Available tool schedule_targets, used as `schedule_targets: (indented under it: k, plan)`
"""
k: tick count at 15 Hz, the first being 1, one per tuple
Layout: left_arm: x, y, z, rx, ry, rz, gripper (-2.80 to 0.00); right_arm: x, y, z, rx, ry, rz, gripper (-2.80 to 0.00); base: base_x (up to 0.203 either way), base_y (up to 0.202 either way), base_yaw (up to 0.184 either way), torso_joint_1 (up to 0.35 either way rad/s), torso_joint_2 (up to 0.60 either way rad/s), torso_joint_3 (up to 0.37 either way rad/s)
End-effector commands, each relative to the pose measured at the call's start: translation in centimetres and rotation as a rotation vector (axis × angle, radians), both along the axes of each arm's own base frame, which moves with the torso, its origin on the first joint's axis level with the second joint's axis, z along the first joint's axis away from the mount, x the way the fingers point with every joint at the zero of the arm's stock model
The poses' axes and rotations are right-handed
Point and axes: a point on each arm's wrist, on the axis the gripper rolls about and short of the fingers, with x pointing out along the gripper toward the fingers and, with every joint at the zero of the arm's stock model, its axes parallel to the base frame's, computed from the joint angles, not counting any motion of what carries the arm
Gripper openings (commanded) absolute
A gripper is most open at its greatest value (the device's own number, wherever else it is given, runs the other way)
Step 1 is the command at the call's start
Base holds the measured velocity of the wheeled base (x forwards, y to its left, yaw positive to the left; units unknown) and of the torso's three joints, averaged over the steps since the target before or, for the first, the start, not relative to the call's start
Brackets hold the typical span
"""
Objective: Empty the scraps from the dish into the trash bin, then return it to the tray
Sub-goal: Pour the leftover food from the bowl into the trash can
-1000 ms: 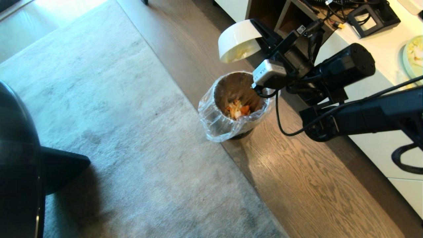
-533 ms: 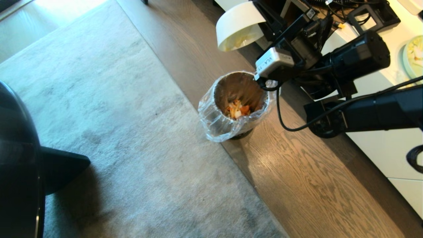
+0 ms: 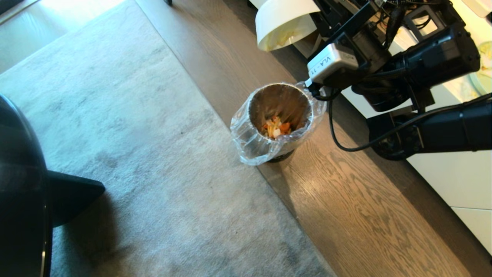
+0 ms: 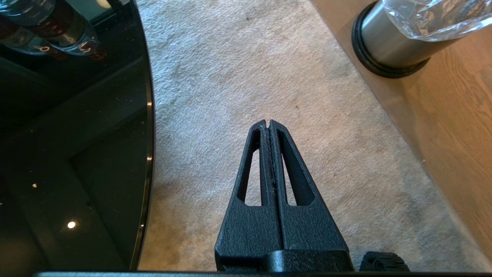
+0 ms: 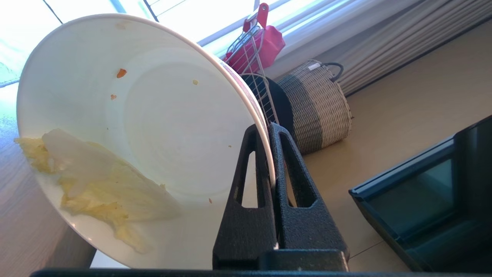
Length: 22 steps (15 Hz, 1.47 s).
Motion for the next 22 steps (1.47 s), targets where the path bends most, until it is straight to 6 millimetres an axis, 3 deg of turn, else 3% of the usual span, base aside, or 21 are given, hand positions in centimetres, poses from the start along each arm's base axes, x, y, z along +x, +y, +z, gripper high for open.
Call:
schedule_targets:
  k: [1,2,6,10,12,14,18,22]
  plan:
    - [0.0,0.0,0.0,-0.001,-0.001,0.001,-2.8,-1.6,-0.9,1.4,0.033,-0.07,-0.007,-2.8,0.0,0.0,0.0,0.0,0.0,0.0]
    - [0.0,0.0,0.0,-0.001,-0.001,0.001,-2.8,-1.6,-0.9,0.8,0.018,-0.046,-0.007,-2.8,0.0,0.0,0.0,0.0,0.0,0.0]
    - [0.0,0.0,0.0,-0.001,-0.001,0.001,-2.8,-2.8,-1.5,2.4,0.038,-0.091,-0.001,-2.8,0.0,0.0,0.0,0.0,0.0,0.0]
    - [0.0,0.0,0.0,-0.001,-0.001,0.001,-2.8,-2.7,-1.4,1.3,0.014,-0.054,-0.002,-2.8,0.0,0.0,0.0,0.0,0.0,0.0]
    - [0.0,0.0,0.0,-0.001,-0.001,0.001,-2.8,-2.8,-1.5,2.1,0.03,-0.083,-0.003,-2.8,0.0,0.0,0.0,0.0,0.0,0.0]
    - [0.0,0.0,0.0,-0.001,-0.001,0.001,-2.8,-2.6,-1.5,1.2,0.013,-0.047,-0.004,-2.8,0.0,0.0,0.0,0.0,0.0,0.0]
    - [0.0,0.0,0.0,-0.001,-0.001,0.001,-2.8,-4.2,-2.1,4.3,0.074,-0.147,0.005,-2.8,0.0,0.0,0.0,0.0,0.0,0.0]
    - [0.0,0.0,0.0,-0.001,-0.001,0.001,-2.8,-5.3,-1.7,4.5,0.075,-0.15,0.031,-2.8,0.0,0.0,0.0,0.0,0.0,0.0]
